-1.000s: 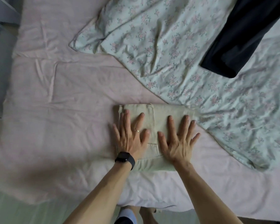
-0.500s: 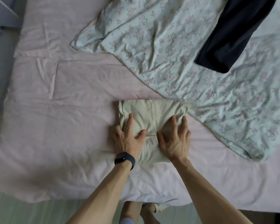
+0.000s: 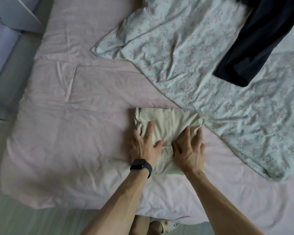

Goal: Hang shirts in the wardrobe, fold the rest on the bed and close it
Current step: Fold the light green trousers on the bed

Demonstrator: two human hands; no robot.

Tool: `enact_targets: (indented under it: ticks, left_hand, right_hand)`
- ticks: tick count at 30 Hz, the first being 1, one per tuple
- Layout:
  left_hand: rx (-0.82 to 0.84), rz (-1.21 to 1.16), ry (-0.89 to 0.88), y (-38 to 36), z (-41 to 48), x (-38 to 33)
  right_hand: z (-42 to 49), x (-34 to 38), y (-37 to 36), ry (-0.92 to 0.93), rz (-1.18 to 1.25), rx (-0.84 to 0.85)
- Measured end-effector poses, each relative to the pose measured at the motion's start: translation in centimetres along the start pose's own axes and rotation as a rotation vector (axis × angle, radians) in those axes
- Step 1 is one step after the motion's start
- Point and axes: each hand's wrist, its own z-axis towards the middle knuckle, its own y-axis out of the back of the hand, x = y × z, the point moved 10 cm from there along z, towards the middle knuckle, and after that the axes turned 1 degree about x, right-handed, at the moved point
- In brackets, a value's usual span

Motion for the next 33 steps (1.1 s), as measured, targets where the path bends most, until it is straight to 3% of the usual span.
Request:
enact_targets:
  ticks: [11, 19, 25, 33]
  left_hand:
    - [-0.06, 0.113, -0.093, 1.8, -1.1, -1.3]
    - [-0.224, 0.093, -0.109, 10.7, -5.2, -2.1]
    - [-0.419, -0.005, -0.085, 25.2, -11.9, -0.9]
    - [-0.807, 0.028, -0.057, 54.3, -23.6, 2.8]
  right_hand:
    - [-1.0, 1.6, 2.1, 0.058, -0.073, -0.039]
    - [-3.2, 7.9, 9.1, 0.268, -0.102, -0.111]
    - [-8.4, 18.7, 20.2, 0.468, -0.053, -0.279]
    - [-18.3, 41.1, 37.9, 0.739, 0.12, -0.526]
